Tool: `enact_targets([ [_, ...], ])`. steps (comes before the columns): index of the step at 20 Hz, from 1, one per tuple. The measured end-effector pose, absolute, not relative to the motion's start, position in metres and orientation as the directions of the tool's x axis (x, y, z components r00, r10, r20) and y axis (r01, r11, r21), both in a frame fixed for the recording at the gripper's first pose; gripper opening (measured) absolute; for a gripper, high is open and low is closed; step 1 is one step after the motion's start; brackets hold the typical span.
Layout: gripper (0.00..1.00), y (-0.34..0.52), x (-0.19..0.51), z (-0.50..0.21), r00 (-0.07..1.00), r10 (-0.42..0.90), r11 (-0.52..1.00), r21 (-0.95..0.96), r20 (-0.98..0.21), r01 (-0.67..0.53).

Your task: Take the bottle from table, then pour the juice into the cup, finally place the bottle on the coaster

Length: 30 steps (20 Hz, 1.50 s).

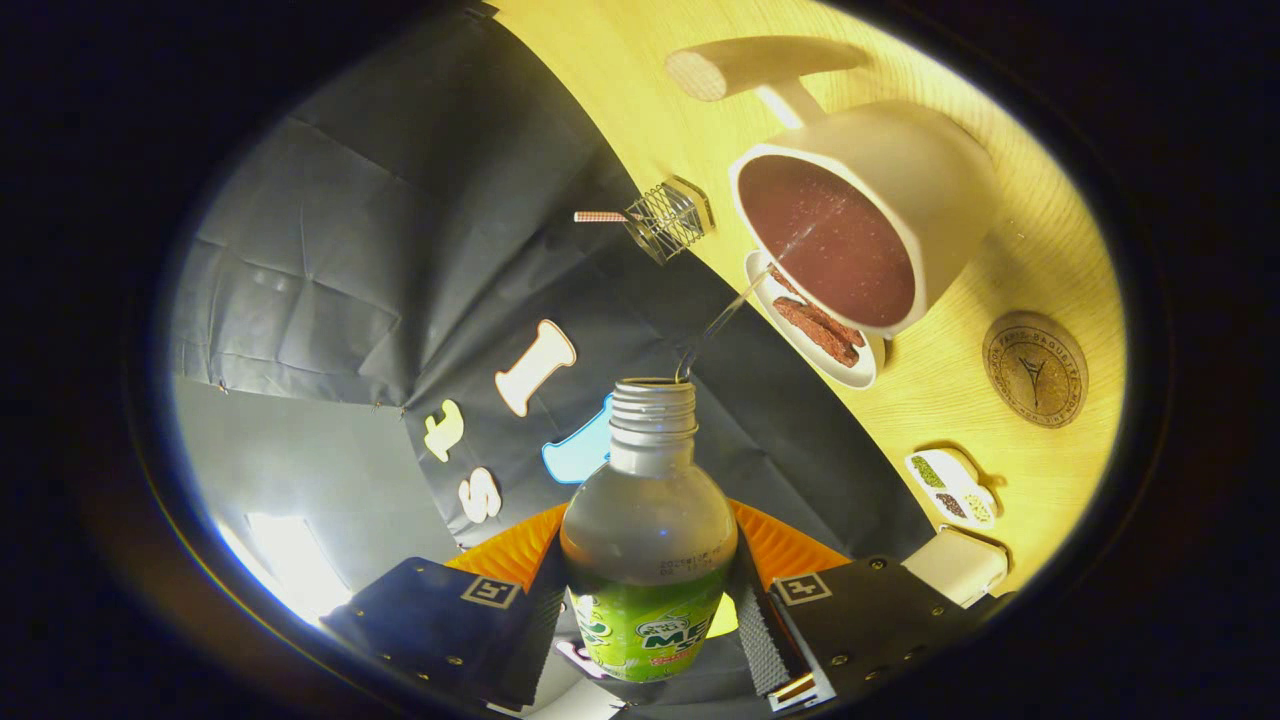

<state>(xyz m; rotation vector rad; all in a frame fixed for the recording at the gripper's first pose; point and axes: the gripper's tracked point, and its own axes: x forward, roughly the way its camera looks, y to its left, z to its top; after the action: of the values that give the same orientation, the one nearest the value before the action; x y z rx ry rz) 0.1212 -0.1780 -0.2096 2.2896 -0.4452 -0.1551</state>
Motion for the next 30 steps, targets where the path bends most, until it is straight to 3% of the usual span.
enact_targets([
  [30,0.77,-0.18,0.131,-0.229,0.937,-0.348,-0.646,0.724,0.004,-0.243],
])
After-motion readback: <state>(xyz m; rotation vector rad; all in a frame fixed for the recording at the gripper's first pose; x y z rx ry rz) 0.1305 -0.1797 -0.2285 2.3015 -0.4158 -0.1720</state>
